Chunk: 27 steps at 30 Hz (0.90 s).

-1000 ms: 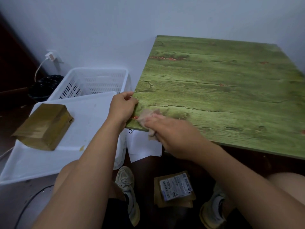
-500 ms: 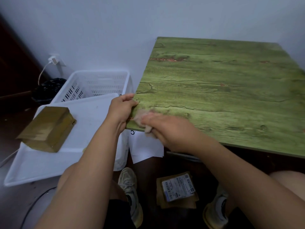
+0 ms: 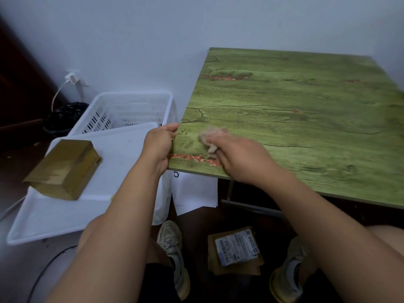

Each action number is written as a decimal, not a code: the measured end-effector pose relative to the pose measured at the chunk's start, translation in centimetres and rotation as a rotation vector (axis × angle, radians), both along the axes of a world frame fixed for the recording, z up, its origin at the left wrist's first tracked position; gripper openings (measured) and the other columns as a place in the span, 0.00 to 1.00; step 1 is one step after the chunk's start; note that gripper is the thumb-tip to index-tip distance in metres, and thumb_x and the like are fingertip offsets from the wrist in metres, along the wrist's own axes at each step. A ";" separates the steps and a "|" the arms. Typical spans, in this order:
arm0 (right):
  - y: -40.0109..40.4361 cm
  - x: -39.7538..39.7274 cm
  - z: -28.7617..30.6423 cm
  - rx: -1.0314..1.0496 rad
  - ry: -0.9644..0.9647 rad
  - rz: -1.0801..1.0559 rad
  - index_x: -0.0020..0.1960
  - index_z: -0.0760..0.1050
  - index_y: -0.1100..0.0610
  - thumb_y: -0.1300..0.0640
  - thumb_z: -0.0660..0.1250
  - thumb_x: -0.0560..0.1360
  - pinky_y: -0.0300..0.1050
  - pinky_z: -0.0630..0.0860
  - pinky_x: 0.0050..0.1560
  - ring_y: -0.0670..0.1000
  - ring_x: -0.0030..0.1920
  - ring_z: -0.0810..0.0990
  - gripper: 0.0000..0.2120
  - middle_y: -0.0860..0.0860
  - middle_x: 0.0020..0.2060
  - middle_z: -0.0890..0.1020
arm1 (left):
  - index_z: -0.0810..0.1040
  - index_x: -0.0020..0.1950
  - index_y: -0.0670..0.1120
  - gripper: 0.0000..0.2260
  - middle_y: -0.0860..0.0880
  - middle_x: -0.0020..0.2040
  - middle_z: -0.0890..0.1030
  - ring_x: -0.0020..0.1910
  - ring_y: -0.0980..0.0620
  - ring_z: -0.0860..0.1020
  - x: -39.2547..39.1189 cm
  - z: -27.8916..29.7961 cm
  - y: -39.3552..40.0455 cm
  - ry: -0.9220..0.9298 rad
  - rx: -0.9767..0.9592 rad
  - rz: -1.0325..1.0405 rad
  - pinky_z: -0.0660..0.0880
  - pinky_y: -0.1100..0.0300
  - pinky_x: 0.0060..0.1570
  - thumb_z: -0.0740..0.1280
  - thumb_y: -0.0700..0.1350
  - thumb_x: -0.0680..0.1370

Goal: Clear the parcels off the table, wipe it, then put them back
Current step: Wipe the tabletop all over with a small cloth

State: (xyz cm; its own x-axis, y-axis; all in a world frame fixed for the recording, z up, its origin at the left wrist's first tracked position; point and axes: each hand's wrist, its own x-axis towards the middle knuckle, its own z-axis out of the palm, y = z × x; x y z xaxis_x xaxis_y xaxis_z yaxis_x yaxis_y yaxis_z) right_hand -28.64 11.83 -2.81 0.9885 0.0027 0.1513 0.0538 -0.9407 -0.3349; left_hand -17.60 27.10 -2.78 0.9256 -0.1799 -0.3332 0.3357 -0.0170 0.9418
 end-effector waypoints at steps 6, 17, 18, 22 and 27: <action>4.0 1.1 -0.9 -0.062 -0.002 0.210 0.70 0.67 0.43 0.59 0.61 0.79 0.52 0.78 0.51 0.52 0.60 0.78 0.22 0.45 0.68 0.74 | 0.76 0.47 0.41 0.04 0.46 0.41 0.81 0.33 0.49 0.77 0.6 -0.2 0.6 0.135 -0.082 0.163 0.74 0.59 0.30 0.62 0.37 0.78; 4.4 5.7 -0.8 -0.157 0.003 0.169 0.71 0.64 0.43 0.58 0.57 0.78 0.50 0.75 0.46 0.59 0.58 0.78 0.23 0.49 0.69 0.72 | 0.74 0.43 0.39 0.08 0.40 0.42 0.80 0.37 0.46 0.78 0.6 -0.5 1.2 0.213 -0.207 0.283 0.75 0.54 0.42 0.57 0.32 0.76; 4.6 5.4 -1.0 -0.136 0.007 0.241 0.71 0.64 0.43 0.57 0.57 0.79 0.51 0.76 0.48 0.58 0.59 0.78 0.22 0.48 0.69 0.72 | 0.76 0.46 0.38 0.08 0.41 0.42 0.80 0.38 0.45 0.79 0.6 -0.4 1.3 0.210 -0.210 0.286 0.75 0.54 0.44 0.58 0.32 0.75; 2.3 7.2 -0.2 -0.088 0.014 0.165 0.72 0.66 0.43 0.57 0.57 0.80 0.46 0.71 0.47 0.55 0.60 0.77 0.22 0.47 0.67 0.74 | 0.74 0.43 0.41 0.08 0.46 0.41 0.78 0.46 0.48 0.79 0.3 0.2 1.1 0.179 -0.206 0.292 0.73 0.52 0.55 0.58 0.36 0.78; 3.4 8.2 0.0 -0.137 -0.014 0.070 0.69 0.67 0.44 0.60 0.58 0.78 0.49 0.74 0.43 0.58 0.55 0.79 0.22 0.50 0.65 0.75 | 0.74 0.42 0.43 0.11 0.48 0.42 0.79 0.50 0.48 0.79 0.1 0.6 1.0 0.188 -0.251 0.306 0.72 0.61 0.37 0.56 0.41 0.81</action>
State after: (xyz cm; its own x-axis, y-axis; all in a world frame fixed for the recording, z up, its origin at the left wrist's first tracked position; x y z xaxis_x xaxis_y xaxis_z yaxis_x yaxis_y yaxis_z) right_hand -20.46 15.20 -2.85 0.9830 0.0930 0.1585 0.1245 -0.9714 -0.2022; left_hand -17.50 28.14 -2.19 0.8761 -0.0034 -0.4820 0.4558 0.3312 0.8262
